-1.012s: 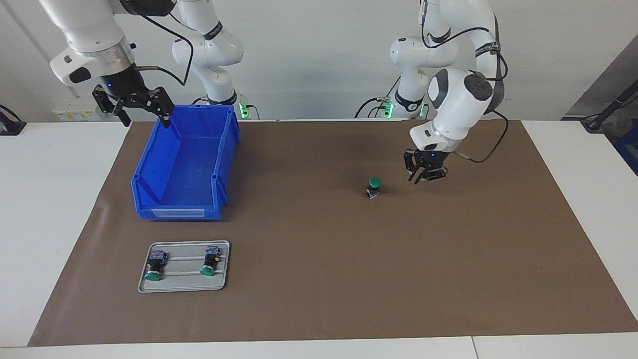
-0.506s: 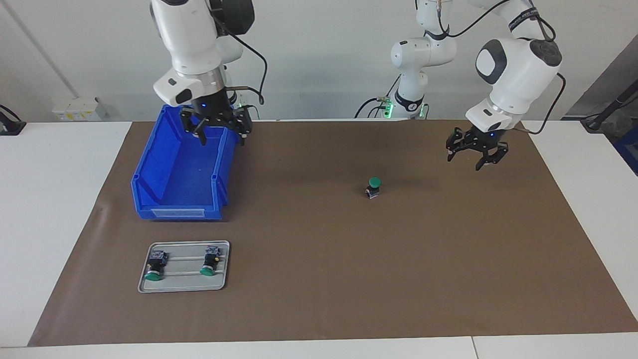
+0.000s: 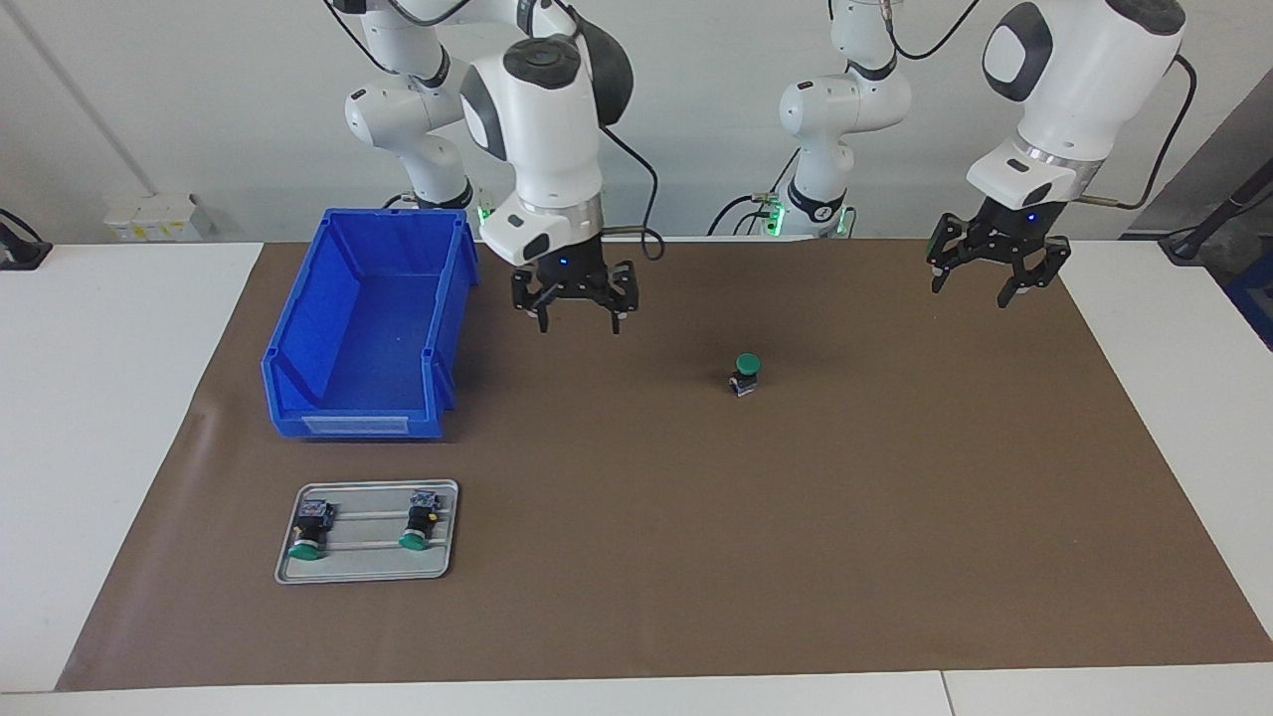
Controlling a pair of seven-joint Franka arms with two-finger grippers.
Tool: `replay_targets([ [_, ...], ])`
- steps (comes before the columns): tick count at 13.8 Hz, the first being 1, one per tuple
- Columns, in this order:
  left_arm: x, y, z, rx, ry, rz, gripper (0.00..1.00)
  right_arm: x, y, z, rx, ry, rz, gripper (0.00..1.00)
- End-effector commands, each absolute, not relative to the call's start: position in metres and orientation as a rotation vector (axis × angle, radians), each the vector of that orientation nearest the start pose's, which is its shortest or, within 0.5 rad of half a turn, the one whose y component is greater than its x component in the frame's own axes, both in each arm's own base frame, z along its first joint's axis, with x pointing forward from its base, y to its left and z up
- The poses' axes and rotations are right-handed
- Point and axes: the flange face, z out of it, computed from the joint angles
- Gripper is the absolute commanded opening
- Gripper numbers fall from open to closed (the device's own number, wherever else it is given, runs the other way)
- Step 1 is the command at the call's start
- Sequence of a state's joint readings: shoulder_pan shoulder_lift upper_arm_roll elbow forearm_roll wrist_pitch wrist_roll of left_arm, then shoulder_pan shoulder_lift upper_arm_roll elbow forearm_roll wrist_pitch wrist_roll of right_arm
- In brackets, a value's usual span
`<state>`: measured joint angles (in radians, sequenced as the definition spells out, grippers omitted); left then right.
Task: Place and press button with both arms
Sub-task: 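Withdraw the left gripper while the right gripper reaches the button, then grasp the green button with the right gripper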
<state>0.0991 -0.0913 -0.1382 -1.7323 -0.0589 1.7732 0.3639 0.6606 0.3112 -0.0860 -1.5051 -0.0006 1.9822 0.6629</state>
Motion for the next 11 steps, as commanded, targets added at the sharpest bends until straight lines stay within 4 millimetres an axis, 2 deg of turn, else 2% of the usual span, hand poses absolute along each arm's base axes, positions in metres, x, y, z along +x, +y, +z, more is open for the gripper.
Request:
replay_targets([
  [1,0.558,-0.028,0.634,-3.098,0.601,-0.201,0.94,0.558,0.426,0.479,-3.013,0.098,-0.278,1.00],
  [2,0.557,-0.028,0.643,-3.096,0.602,-0.213,0.94,0.558,0.440,0.470,-2.992,0.116,-0.303,1.00],
  [3,0.561,-0.029,0.643,-3.102,0.606,-0.198,0.94,0.553,0.456,0.460,-2.988,0.088,-0.310,1.00],
  [5,0.558,-0.032,0.658,-3.110,0.600,-0.176,0.96,0.539,0.501,0.436,-2.990,0.022,-0.316,1.00],
  [6,0.559,-0.031,0.666,-3.108,0.595,-0.188,0.97,0.530,0.524,0.417,-2.991,-0.013,-0.325,1.00],
  [7,0.559,-0.027,0.668,-3.111,0.582,-0.186,0.97,0.528,0.532,0.406,-2.990,-0.058,-0.365,1.00],
  [8,0.556,-0.033,0.667,-3.119,0.584,-0.146,0.97,0.529,0.535,0.402,-2.988,-0.092,-0.415,1.00],
  [9,0.555,-0.034,0.676,-3.122,0.554,-0.151,0.97,0.526,0.539,0.396,-2.997,-0.126,-0.427,1.00],
  [10,0.553,-0.035,0.684,-3.124,0.551,-0.156,0.97,0.513,0.551,0.387,-3.002,-0.197,-0.416,1.00],
  [11,0.551,-0.032,0.684,-3.128,0.543,-0.140,0.97,0.511,0.555,0.377,-3.011,-0.240,-0.413,1.00],
])
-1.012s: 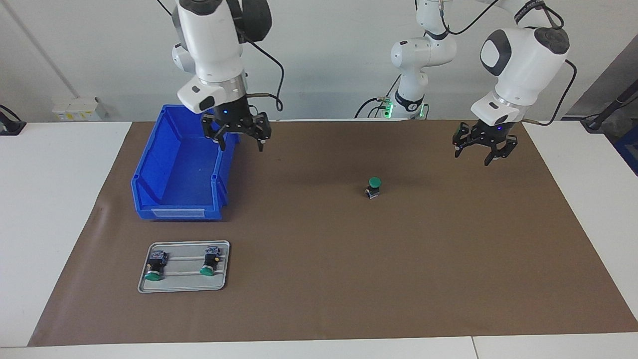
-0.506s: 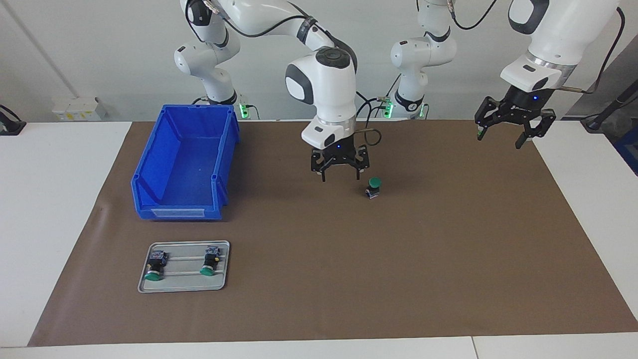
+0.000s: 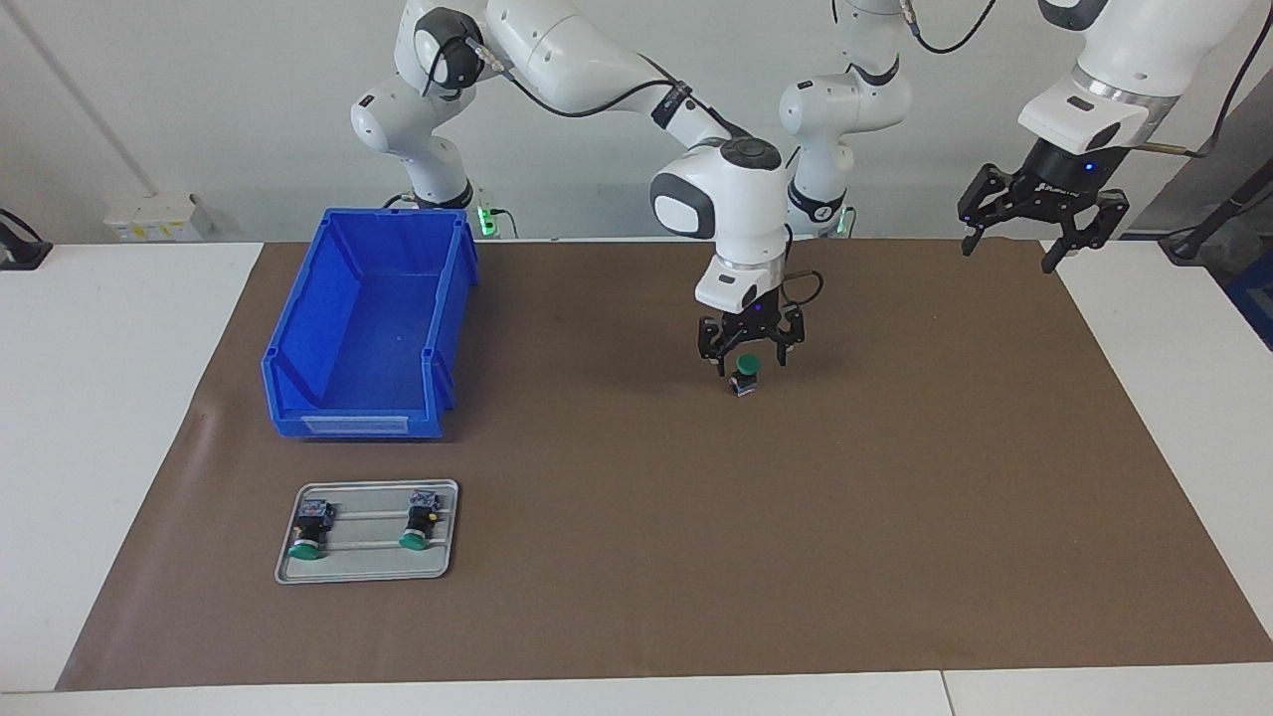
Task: Place and press button with both arms
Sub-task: 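Grasp the green button with the right gripper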
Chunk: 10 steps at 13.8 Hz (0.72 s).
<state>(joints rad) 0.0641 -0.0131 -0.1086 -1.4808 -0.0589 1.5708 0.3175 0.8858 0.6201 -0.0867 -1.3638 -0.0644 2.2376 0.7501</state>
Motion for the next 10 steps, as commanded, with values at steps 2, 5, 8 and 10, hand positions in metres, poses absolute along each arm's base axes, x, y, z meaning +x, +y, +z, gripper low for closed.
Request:
replay_targets([
  [2,0.546,-0.030,0.684,-3.128,0.536,-0.095,0.98,0.510,0.556,0.367,-3.006,-0.290,-0.440,1.00],
  [5,0.535,-0.030,0.686,-3.132,0.538,-0.020,0.98,0.498,0.555,0.346,-3.027,-0.338,-0.406,1.00],
  [8,0.535,-0.035,0.680,-3.125,0.532,0.029,0.98,0.487,0.550,0.333,-3.056,-0.364,-0.355,1.00],
  [10,0.535,-0.036,0.675,-3.121,0.438,0.066,0.98,0.482,0.555,0.332,-3.050,-0.377,-0.343,1.00],
])
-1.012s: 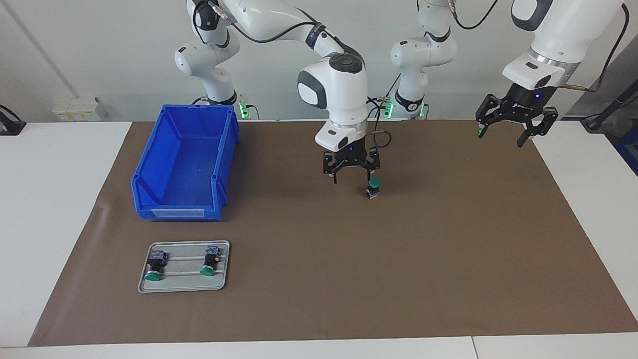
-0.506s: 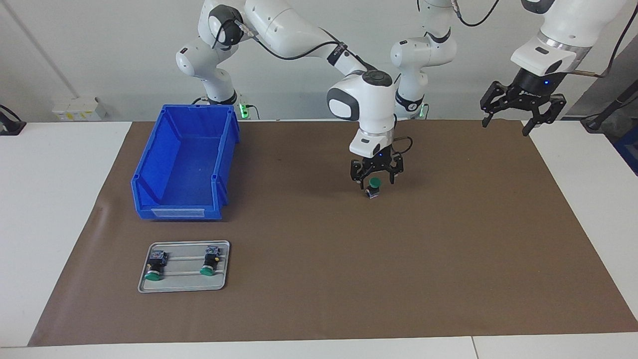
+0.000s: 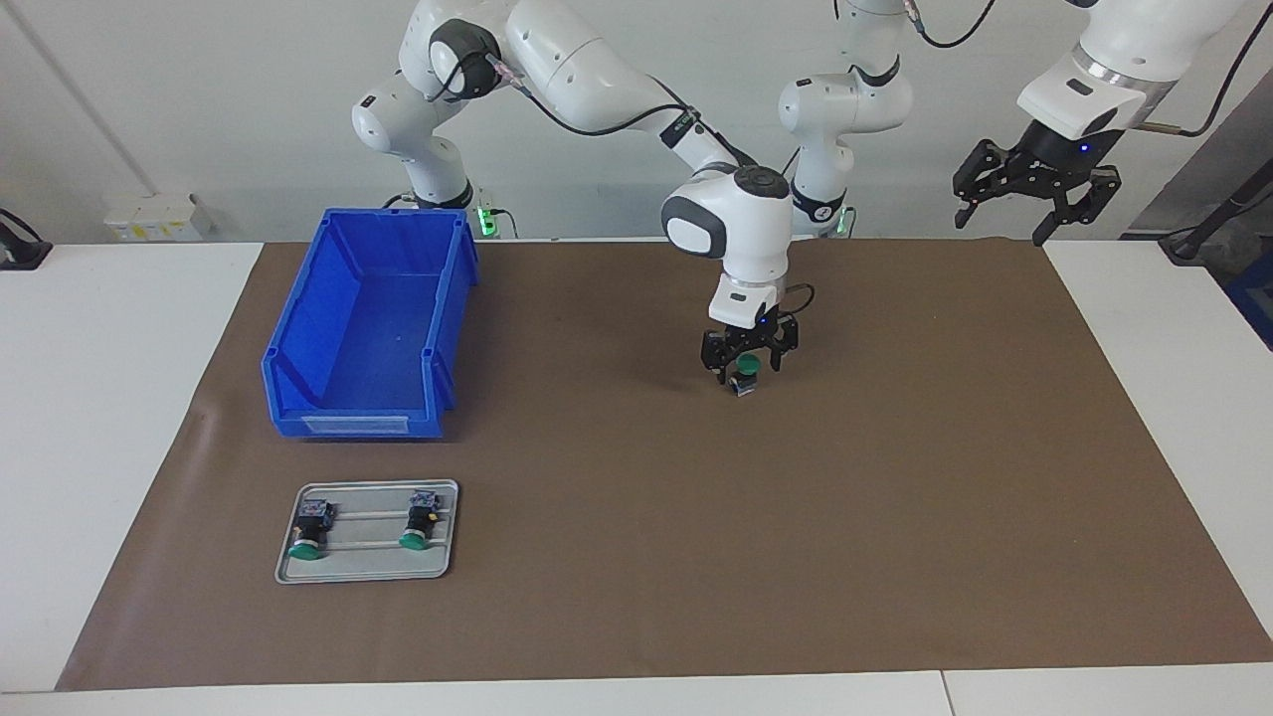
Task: Place and press button with both arms
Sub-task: 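Grasp the green button with the right gripper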
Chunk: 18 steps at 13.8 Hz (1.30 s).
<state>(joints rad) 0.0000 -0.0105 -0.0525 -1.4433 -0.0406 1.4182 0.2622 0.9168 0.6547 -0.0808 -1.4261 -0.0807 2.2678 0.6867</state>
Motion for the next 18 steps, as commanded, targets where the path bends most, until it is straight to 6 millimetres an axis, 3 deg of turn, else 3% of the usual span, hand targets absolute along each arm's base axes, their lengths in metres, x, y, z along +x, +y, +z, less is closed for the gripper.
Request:
replay_targets([
  [1,0.535,-0.034,0.673,-3.126,0.432,0.081,0.98,0.482,0.555,0.332,-3.048,-0.377,-0.345,1.00],
  [5,0.539,-0.031,0.665,-3.128,0.413,0.105,0.99,0.483,0.554,0.330,-3.042,-0.392,-0.358,1.00],
  [7,0.541,-0.013,0.663,-3.139,0.362,0.097,1.00,0.483,0.555,0.330,-3.035,-0.436,-0.367,1.00],
  [10,0.540,-0.011,0.663,-3.144,0.348,0.104,1.00,0.481,0.554,0.325,-3.037,-0.440,-0.362,0.98],
  [12,0.539,-0.010,0.665,-3.147,0.314,0.095,1.00,0.479,0.553,0.323,-3.041,-0.443,-0.356,0.90],
  [15,0.538,-0.008,0.664,-3.141,0.270,0.096,1.00,0.481,0.554,0.326,-3.037,-0.440,-0.365,0.70],
  [18,0.537,-0.008,0.665,-3.139,0.265,0.091,1.00,0.481,0.554,0.326,-3.037,-0.440,-0.365,0.69],
])
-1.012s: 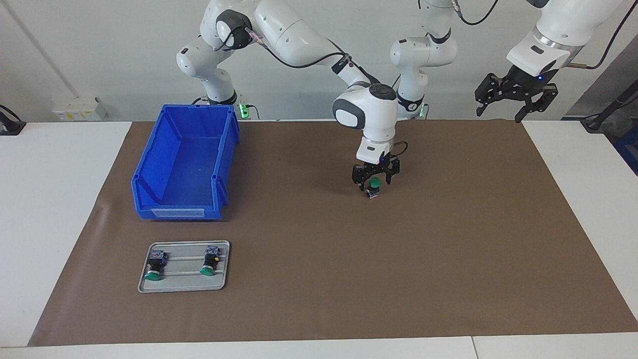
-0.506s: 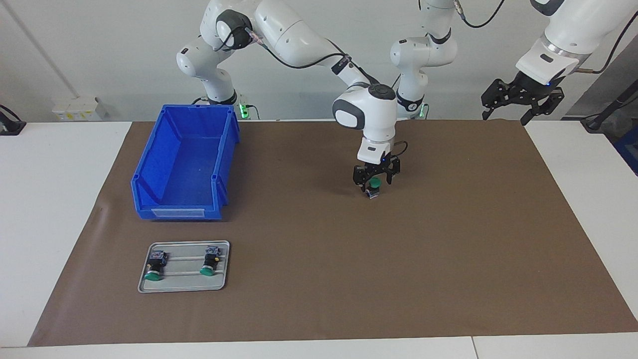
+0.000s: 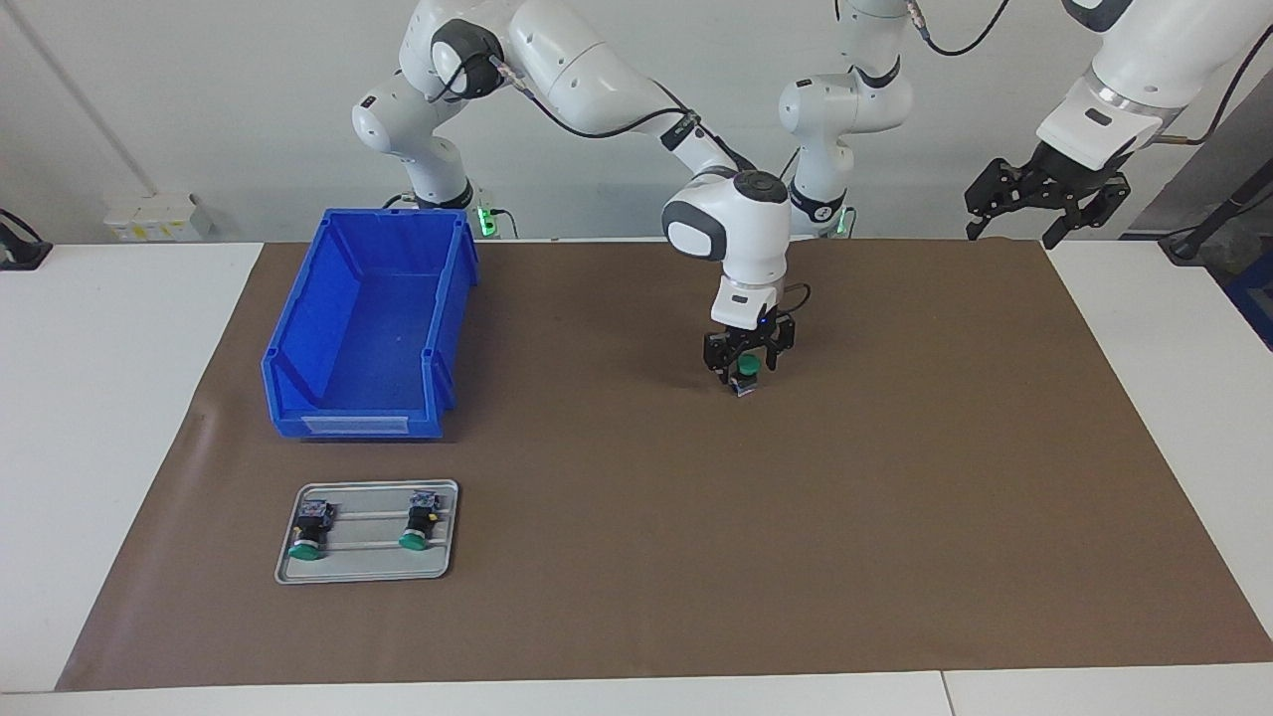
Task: Place and press button with both arms
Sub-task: 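Grasp the green button with the right gripper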
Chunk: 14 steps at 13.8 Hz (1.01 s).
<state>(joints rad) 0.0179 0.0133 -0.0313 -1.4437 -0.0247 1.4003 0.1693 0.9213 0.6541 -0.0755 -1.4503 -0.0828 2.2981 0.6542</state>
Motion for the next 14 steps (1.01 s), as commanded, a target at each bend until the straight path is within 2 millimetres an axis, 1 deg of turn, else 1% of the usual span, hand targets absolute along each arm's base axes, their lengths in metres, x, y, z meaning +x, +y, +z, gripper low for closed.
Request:
replay_targets([
  [1,0.537,-0.009,0.664,-3.139,0.267,0.093,1.00,0.481,0.554,0.326,-3.036,-0.437,-0.367,0.69],
  [3,0.534,-0.010,0.661,-3.138,0.281,0.110,1.00,0.481,0.554,0.326,-3.038,-0.443,-0.372,0.68],
  [4,0.529,-0.010,0.656,-3.138,0.276,0.134,1.00,0.481,0.555,0.326,-3.042,-0.460,-0.386,0.62],
  [5,0.525,-0.010,0.652,-3.137,0.279,0.151,1.00,0.481,0.555,0.326,-3.044,-0.467,-0.389,0.44],
  [6,0.522,-0.008,0.649,-3.138,0.274,0.168,1.00,0.481,0.554,0.327,-3.044,-0.467,-0.389,0.10],
  [7,0.521,-0.009,0.648,-3.137,0.276,0.168,1.00,0.481,0.555,0.328,-3.045,-0.457,-0.389,0.00],
  [11,0.522,-0.010,0.648,-3.137,0.281,0.166,1.00,0.483,0.555,0.333,-3.049,-0.448,-0.394,0.00],
  [13,0.522,-0.009,0.648,-3.137,0.276,0.166,1.00,0.485,0.554,0.338,-3.075,-0.457,-0.386,0.00],
  [14,0.521,-0.009,0.649,-3.137,0.276,0.164,1.00,0.486,0.555,0.343,-3.076,-0.459,-0.395,0.00],
])
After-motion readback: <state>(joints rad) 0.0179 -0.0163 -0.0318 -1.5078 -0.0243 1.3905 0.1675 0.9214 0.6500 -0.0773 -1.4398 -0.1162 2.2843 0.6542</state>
